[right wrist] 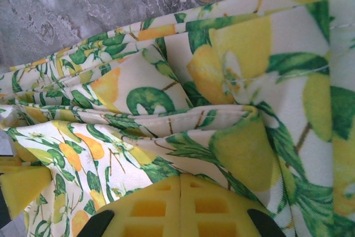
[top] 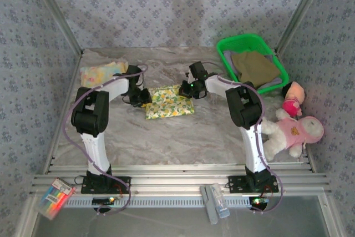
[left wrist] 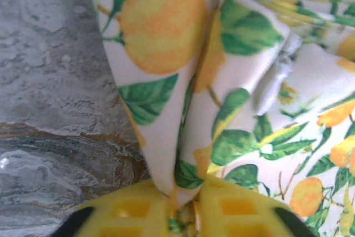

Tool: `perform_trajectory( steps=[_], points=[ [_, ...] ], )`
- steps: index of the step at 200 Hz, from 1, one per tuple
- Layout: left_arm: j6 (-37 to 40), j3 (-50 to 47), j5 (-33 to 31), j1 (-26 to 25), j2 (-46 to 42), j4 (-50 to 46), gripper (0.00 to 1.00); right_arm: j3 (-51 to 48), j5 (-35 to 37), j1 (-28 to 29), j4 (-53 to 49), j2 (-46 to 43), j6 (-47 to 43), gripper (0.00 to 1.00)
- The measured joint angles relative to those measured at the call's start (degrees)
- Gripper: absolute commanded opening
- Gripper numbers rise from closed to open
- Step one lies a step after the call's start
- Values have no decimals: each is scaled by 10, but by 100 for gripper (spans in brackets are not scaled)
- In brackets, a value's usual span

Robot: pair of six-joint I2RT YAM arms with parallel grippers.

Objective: Fold and stack the skirts

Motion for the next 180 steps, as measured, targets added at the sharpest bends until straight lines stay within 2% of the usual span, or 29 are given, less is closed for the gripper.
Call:
perform_trajectory(
  steps=[34,38,56,64,68,71,108,149,180],
  points=[
    [-3,0,-12,-4,0,0,0,-11,-13,-3,23,0,7,0],
    [-3,0,-15,-5,0,0,0,-12,-16,-4,27,0,9,4],
    [-3,4,-59,-16,-8,-10,0,-35,-46,-10,70,-3,16,39],
    [-3,13,-85,-24,-10,-21,0,-43,-69,-12,93,-7,17,71],
    [-3,16,-95,-27,-11,-24,0,-45,-71,-12,99,-11,16,95],
    [-1,21,-111,-32,-12,-32,0,-47,-72,-12,102,-14,17,99],
    [23,99,-266,-45,-14,-119,0,-60,-59,-42,111,-55,3,100],
    [81,266,-456,-36,25,-226,0,-73,-22,-101,112,-106,7,100],
    [149,354,-534,-18,59,-259,0,-91,-8,-113,112,-129,15,100]
  ],
)
